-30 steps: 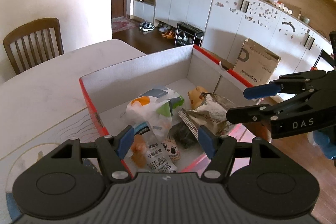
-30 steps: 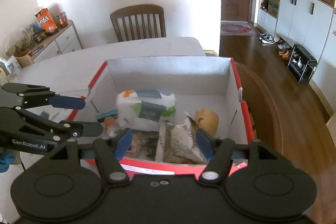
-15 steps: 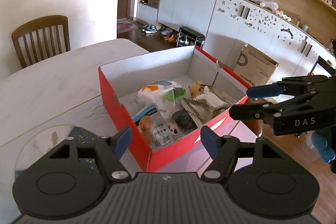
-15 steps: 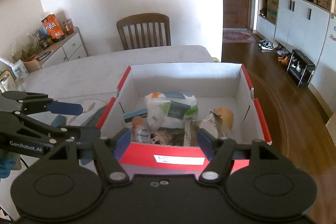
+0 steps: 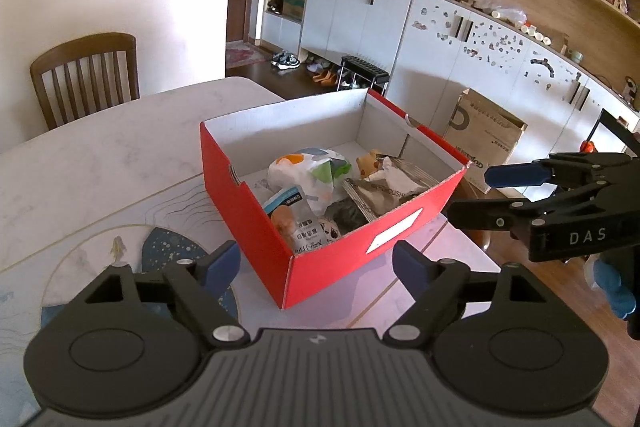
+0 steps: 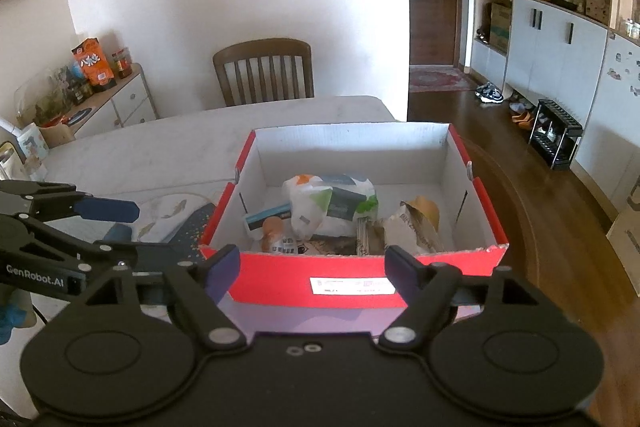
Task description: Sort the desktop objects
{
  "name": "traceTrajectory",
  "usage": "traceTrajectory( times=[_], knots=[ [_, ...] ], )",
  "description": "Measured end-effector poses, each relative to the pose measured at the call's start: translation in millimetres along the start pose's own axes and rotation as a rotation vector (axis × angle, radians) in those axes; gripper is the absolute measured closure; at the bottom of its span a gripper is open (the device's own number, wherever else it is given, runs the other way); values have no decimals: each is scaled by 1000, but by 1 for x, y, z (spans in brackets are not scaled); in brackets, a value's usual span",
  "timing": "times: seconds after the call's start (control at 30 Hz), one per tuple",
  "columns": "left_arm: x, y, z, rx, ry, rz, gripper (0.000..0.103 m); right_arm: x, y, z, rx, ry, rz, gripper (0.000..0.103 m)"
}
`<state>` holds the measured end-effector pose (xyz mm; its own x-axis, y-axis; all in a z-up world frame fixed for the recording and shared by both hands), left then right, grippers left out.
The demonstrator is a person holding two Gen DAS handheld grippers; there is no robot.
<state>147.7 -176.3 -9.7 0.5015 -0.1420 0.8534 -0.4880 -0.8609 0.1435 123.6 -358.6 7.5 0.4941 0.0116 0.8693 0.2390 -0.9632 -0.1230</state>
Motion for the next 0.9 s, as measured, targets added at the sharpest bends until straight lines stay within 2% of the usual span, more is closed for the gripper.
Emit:
traceTrajectory(
  times=[0.17, 0.27, 0.3, 0.9],
  knots=[
    [-4, 1, -6, 9, 1, 10, 17, -2, -5, -8, -16, 20, 9, 21],
    [-7, 2, -10, 24, 3, 15, 3, -4, -8, -10, -30, 33, 11, 21],
    [-8, 2, -11, 28, 5, 16, 2, -6, -9, -12, -32, 37, 11, 21],
    [-8, 2, -36, 65, 55, 25, 1, -15, -24, -25, -36, 47, 27, 20]
  ],
)
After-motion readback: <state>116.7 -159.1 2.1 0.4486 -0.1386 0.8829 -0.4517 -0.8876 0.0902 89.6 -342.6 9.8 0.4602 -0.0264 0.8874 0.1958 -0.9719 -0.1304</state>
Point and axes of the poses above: each gripper's, at about its wrist camera, not at the fingertips, and z roughly the way its jaws point, y to its right, x to its top, the point moved 1 cm from there along z, roughly the way its jaws point, and after that the axes turned 12 degrees about y, right-handed, at the moved point
